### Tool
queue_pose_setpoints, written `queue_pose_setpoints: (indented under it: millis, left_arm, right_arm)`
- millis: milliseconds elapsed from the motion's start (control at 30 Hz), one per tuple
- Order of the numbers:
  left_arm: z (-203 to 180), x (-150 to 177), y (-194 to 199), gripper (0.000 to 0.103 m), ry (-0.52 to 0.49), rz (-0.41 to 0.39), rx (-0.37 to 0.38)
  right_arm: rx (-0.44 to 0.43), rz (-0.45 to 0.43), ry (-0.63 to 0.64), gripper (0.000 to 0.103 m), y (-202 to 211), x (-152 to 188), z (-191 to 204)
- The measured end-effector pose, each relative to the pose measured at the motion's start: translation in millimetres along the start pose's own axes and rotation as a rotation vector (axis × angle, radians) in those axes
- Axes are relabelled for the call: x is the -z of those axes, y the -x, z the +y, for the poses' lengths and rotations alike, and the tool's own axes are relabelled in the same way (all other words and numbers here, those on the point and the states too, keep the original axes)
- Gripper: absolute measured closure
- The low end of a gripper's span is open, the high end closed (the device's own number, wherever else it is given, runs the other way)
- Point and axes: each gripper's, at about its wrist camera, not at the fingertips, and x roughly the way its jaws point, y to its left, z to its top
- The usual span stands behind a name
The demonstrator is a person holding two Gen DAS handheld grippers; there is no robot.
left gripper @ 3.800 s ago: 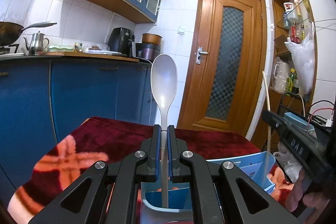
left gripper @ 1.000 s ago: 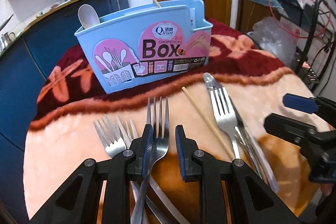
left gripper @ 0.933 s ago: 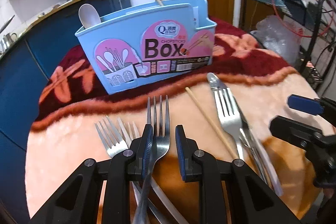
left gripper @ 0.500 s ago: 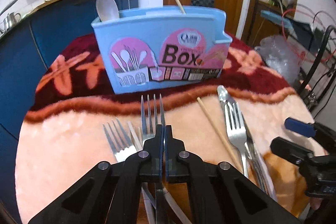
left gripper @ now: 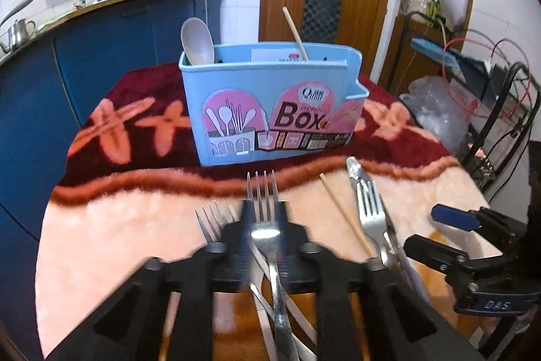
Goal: Organize utensils
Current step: 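Grasp a silver fork from the table with the left tool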
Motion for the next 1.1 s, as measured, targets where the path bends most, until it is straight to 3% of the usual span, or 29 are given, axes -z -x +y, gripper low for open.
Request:
queue_pose_setpoints:
  millis: [33,67,233,467,500,533,667,933,1100]
  left_arm:
    - [-1,0,-3,0.064,-0.006,0.005,-0.008]
    - [-2,0,-6,0.063,-0.012,0.008,-0.011]
    - [-9,-5,-22,0.063,-0.035,0.033,-0.005]
    - [-17,-14,-52,0.063,-0.058,0.086,-0.066]
    - [-15,-14,-54,0.064,-0.049,0.092,-0.066]
    - [-13,-14,-55,0.075,-0.033,0.091,-0.062]
    - [-2,-14,-48,0.078,0.022,0.065,-0.042]
    - [25,-10,1,0.078,0.117,-0.075,0.055]
    - [47,-3,12,0.078,0.149,-0.067,0.073]
  right_arm:
    - [0.001,0.001,0.002,0.025,0,0,1]
    - [0.002,0.0,0.003,0.025,0,0,1]
    - [0.001,0.001,-0.009,0.025,0,0,-2]
    - [-0.006,0.005,-0.026,0.025,-2,1,-9]
    - [-0.006,0.005,-0.03,0.025,-1,1,-10]
    - [-0.007,0.005,-0.033,0.025,-1,1,-11]
    - [-0.006,0.004,-0.04,0.025,-1,1,-13]
    - [-0.002,0.004,-0.029,0.025,0,1,-9]
    - [-0.003,0.007,-0.011,0.025,0,1,1]
